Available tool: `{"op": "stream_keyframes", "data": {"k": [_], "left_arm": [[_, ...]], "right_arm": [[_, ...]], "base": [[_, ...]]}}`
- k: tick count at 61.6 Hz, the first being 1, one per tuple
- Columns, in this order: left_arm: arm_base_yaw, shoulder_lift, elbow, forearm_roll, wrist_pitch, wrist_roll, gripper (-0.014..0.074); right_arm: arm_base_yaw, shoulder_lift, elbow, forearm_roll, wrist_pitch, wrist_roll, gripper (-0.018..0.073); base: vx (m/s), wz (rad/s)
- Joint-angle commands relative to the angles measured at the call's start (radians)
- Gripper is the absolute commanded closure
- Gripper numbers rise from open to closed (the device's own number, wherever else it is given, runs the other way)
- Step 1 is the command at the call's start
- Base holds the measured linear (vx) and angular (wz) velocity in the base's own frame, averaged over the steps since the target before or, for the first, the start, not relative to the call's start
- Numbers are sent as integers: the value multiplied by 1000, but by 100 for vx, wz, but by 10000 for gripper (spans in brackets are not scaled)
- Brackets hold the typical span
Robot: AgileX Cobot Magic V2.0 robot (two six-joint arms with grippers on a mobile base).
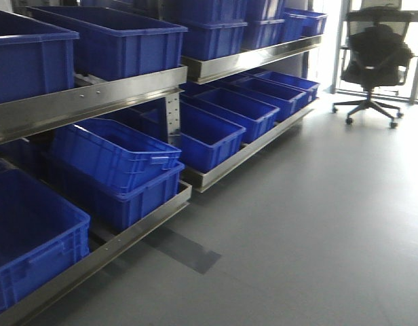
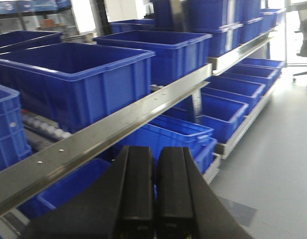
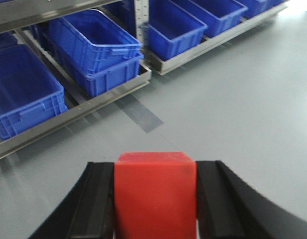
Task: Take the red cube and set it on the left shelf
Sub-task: 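Turn the base toward the rack of blue crates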
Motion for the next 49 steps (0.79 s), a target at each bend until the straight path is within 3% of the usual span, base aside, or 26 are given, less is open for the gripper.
{"op": "stream_keyframes", "data": {"k": [1,49], "left_arm": [[-1,-3,22,-5,-90,1,491],[-1,-3,22,-5,-90,1,491]], "right_arm": [[-6,3,-29,-6,-88,-4,505],[-6,3,-29,-6,-88,-4,505]], "base": [[49,48],[41,55]]}}
